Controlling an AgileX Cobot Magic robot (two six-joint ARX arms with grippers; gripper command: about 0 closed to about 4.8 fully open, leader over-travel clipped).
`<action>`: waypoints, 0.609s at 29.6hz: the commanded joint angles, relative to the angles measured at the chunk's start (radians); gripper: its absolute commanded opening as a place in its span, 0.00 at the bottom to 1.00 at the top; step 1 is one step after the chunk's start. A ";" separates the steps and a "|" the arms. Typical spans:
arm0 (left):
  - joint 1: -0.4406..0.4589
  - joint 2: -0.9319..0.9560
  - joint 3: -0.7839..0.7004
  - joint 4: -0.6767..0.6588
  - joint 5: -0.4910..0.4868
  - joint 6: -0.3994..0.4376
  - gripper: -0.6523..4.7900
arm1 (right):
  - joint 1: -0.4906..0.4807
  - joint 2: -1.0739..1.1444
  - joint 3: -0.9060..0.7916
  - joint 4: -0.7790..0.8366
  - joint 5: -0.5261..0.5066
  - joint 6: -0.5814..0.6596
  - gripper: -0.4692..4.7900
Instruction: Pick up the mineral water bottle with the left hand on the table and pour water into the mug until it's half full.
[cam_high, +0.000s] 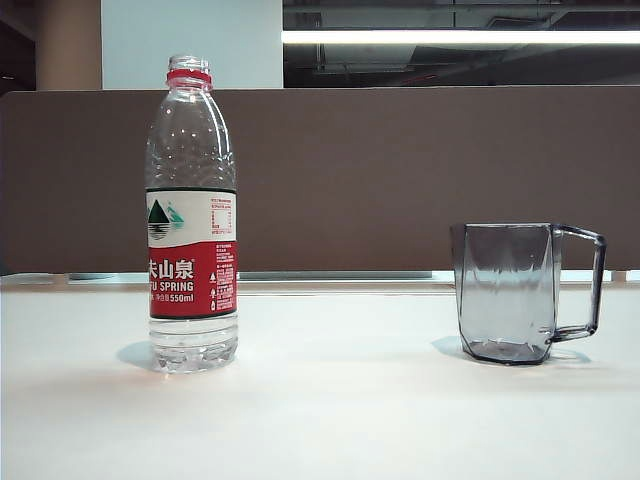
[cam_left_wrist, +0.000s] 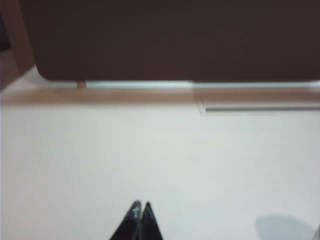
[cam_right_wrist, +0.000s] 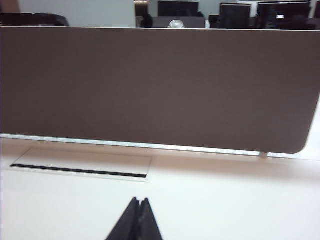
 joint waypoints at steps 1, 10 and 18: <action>0.000 0.000 0.040 0.045 0.023 -0.030 0.11 | 0.024 0.032 0.033 -0.026 -0.005 0.002 0.09; -0.006 0.164 0.158 0.047 0.127 -0.041 0.11 | 0.114 0.042 0.038 -0.079 -0.003 0.002 0.08; -0.097 0.475 0.349 0.048 0.182 -0.068 0.11 | 0.229 0.042 0.040 -0.159 0.100 0.002 0.08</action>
